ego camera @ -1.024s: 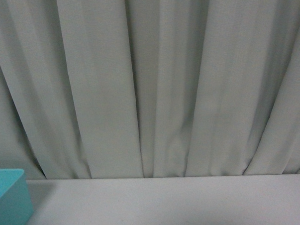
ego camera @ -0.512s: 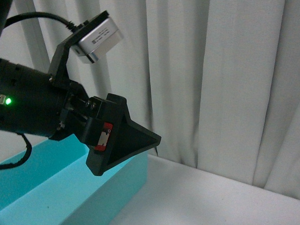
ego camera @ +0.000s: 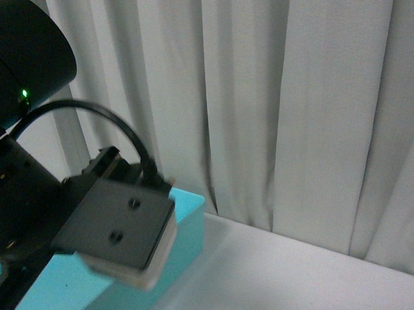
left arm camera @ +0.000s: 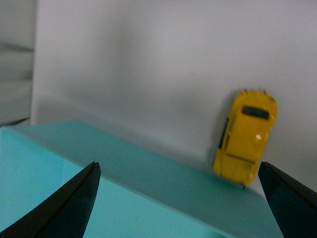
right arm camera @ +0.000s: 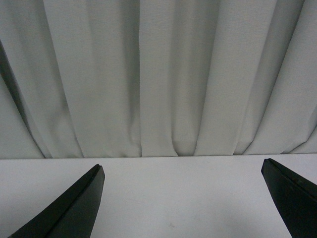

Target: Wind up and store yellow beetle toy

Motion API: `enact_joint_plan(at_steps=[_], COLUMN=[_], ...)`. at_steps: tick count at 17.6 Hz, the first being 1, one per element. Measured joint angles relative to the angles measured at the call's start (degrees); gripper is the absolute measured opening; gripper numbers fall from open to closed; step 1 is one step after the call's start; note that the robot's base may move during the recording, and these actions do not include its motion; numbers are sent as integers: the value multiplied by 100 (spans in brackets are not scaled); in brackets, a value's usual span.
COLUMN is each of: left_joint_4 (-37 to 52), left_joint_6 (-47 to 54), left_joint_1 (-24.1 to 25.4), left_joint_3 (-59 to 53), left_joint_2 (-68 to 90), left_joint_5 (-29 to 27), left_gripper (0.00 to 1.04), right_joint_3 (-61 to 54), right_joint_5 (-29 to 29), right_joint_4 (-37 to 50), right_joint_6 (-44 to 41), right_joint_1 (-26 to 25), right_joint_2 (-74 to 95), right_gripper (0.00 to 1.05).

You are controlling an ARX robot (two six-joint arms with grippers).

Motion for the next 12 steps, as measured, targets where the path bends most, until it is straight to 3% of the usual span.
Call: enact_joint_plan(at_steps=[2, 4, 7, 12], left_joint_4=[-369, 72, 361, 813], left_joint_6=[1123, 1567, 1711, 1416], left_joint_1=[-422, -872, -1176, -1222], left_joint_3=[4, -4, -341, -522], left_joint_2=[85, 363, 772, 1362], left_joint_5=[-225, -629, -914, -1399], left_gripper=[98, 98, 98, 98], right_joint_3=[0, 0, 0, 0], right_joint_5=[-2, 0, -2, -2], right_joint_4=[2, 0, 2, 0], right_joint_6=[0, 0, 0, 0], right_joint_1=[0, 0, 0, 0], right_joint_2=[0, 0, 0, 0], right_gripper=[98, 98, 98, 98])
